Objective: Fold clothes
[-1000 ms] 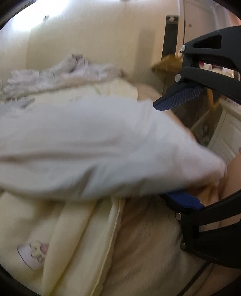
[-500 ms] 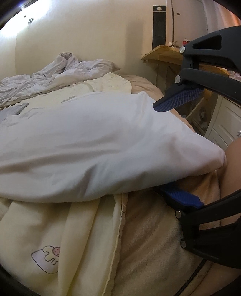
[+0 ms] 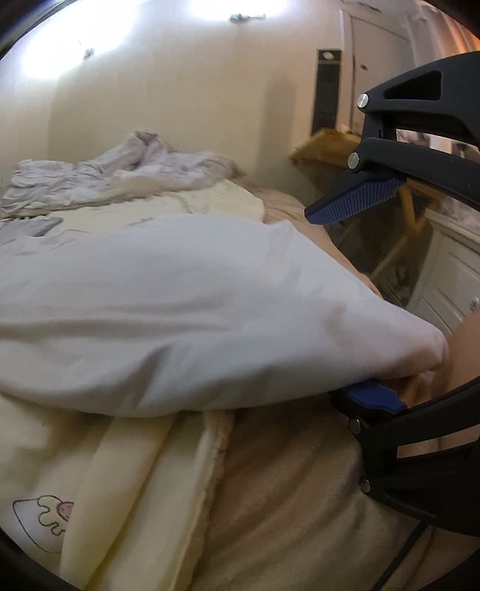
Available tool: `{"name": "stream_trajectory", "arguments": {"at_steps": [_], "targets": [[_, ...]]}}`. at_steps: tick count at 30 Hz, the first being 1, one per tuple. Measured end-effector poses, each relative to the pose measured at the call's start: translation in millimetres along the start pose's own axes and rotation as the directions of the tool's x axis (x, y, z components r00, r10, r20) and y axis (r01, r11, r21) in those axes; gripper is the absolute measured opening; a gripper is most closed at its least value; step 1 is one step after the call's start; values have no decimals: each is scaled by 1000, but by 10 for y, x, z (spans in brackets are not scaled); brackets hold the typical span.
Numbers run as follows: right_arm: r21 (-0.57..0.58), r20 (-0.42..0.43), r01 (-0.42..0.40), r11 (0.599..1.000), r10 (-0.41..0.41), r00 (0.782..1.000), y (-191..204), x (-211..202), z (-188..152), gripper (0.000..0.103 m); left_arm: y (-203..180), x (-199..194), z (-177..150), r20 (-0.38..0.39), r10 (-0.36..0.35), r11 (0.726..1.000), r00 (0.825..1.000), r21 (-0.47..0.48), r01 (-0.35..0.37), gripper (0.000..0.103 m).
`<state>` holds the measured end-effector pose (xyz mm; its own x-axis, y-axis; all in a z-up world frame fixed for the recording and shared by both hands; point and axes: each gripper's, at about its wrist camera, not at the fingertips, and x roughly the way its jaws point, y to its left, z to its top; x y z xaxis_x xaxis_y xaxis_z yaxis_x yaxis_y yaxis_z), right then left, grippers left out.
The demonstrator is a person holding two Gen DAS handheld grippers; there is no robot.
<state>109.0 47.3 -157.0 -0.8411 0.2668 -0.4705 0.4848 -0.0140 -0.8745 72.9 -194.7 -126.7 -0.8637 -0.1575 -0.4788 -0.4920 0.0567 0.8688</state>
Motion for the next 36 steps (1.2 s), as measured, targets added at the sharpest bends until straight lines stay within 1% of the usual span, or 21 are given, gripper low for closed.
{"name": "stream_trajectory", "arguments": {"at_steps": [2, 5, 6, 7, 8, 9, 10, 11, 12, 15, 17, 19, 21, 25, 26, 27, 29, 30, 31, 34, 36], "targets": [[-9, -9, 41, 999, -41, 999, -26, 96, 19, 80, -19, 14, 22, 9, 18, 1000, 1000, -10, -18, 80], [16, -22, 48, 999, -48, 999, -163, 240, 30, 80, 34, 62, 4, 16, 1, 999, 1000, -54, 0, 80], [19, -20, 28, 999, -28, 999, -193, 280, 42, 80, 24, 65, 4, 18, -9, 998, 1000, -54, 10, 80], [22, -17, 7, 1000, -7, 1000, -223, 321, 54, 80, 13, 69, 4, 21, -21, 998, 1000, -53, 22, 72], [0, -18, -25, 1000, 25, 1000, -191, 355, 73, 77, -13, 63, 14, 31, -51, 998, 998, -40, 53, 38], [-22, -19, -58, 998, 58, 998, -158, 390, 93, 63, -70, 30, 28, 31, -85, 996, 996, -22, 85, 24], [-45, -21, -91, 995, 90, 996, -126, 425, 112, 51, -35, 2, 27, 34, -75, 996, 997, -35, 76, 12], [-56, -15, -107, 993, 107, 994, -114, 411, 112, 33, 0, -26, 25, 37, -65, 997, 997, -48, 67, 9], [-65, -10, -117, 991, 117, 993, -104, 390, 108, 24, 35, -54, 24, 40, -55, 996, 998, -61, 58, 9], [-73, 0, -142, 987, 142, 990, -105, 295, 21, 16, 165, -90, -29, 32, -15, 995, 999, -96, 18, 9], [-72, 9, -165, 984, 166, 986, -114, 237, -32, 8, 191, -7, -47, 20, -34, 995, 999, -91, 36, 5], [-81, 13, -163, 983, 164, 986, -145, 209, -51, 7, 235, 26, -35, 24, -51, 993, 998, -107, 53, 4], [-79, 16, -161, 984, 162, 987, -216, 177, -67, 6, 310, -17, -20, 29, -40, 992, 999, -116, 44, 4], [6, 35, -113, 994, 113, 993, -678, 5, -138, 6, 623, -233, -46, 14, 37, 988, 999, -152, -35, 4], [19, 38, -90, 996, 90, 995, -799, -39, -159, 6, 739, -289, -58, 8, 78, 984, 997, -161, -75, 4], [32, 40, -68, 997, 67, 997, -920, -82, -180, 6, 839, -307, -61, -4, 107, 978, 994, -180, -106, 4], [108, 43, -69, 992, 64, 997, -1179, -129, -212, 6, 1056, -316, -63, -36, 156, 958, 987, -239, -160, 5], [158, 48, -72, 985, 65, 997, -1330, -143, -235, 6, 1172, -310, -62, -56, 174, 943, 983, -276, -183, 5], [184, 36, -82, 980, 76, 996, -1483, -137, -263, 5, 1286, -316, -53, -68, 174, 933, 982, -309, -186, 5], [222, 33, -57, 973, 51, 998, -1865, -237, -364, 4, 1610, -502, -24, -59, 211, 909, 976, -356, -218, 5], [233, 39, -41, 972, 33, 999, -2046, -431, -439, 4, 1786, -665, -20, -53, 249, 895, 967, -370, -251, 5]]}}
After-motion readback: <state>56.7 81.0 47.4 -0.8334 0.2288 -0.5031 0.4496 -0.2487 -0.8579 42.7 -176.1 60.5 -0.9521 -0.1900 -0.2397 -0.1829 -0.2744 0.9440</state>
